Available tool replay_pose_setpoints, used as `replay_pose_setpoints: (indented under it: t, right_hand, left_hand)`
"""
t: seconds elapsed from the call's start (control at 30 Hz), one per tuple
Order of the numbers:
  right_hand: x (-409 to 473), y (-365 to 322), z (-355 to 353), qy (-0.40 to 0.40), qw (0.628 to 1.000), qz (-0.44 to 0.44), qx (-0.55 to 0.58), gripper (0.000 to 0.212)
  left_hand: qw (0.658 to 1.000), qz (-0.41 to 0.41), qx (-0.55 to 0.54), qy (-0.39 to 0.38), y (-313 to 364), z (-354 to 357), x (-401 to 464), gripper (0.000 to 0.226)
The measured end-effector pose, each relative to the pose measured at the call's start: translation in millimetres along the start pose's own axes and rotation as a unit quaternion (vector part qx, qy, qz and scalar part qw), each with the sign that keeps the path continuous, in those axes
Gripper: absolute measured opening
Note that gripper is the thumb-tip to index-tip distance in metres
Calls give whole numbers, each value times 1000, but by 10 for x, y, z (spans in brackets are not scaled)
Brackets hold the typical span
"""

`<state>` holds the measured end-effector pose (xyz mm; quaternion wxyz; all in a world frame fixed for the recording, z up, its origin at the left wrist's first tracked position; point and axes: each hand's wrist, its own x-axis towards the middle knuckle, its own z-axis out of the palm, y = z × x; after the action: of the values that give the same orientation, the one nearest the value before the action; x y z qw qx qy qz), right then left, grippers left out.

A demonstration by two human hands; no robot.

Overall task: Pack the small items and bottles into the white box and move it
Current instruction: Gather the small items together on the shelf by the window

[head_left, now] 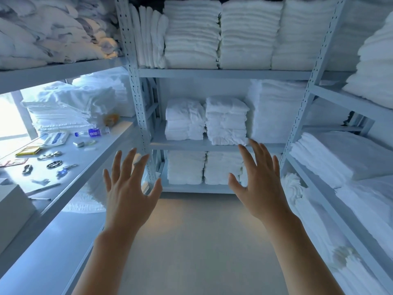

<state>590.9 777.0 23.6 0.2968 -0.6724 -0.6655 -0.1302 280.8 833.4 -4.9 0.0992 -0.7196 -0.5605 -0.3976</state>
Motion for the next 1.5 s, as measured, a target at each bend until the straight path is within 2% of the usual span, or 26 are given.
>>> replay_pose_setpoints:
  t: [0.3, 0.73, 1.13, 1.5]
  right_hand:
    - [401, 699, 126, 0, 999, 16, 39, 73]
    - [906, 1351, 247, 17, 999, 38, 30, 72]
    - [1551, 1425, 682, 13, 997, 72, -7, 73]
    - [2392, 1097, 1166, 27, 994, 93, -54, 74]
  left_hand:
    - [1000, 15, 1, -11, 499, 572, 450, 64]
    - [998, 34, -43, -22, 973, 1134, 1071, 61]
    - [992, 74, -94, -49, 795, 1922, 1874, 64]
    - [983, 93, -149, -52, 151, 2456, 2784, 62]
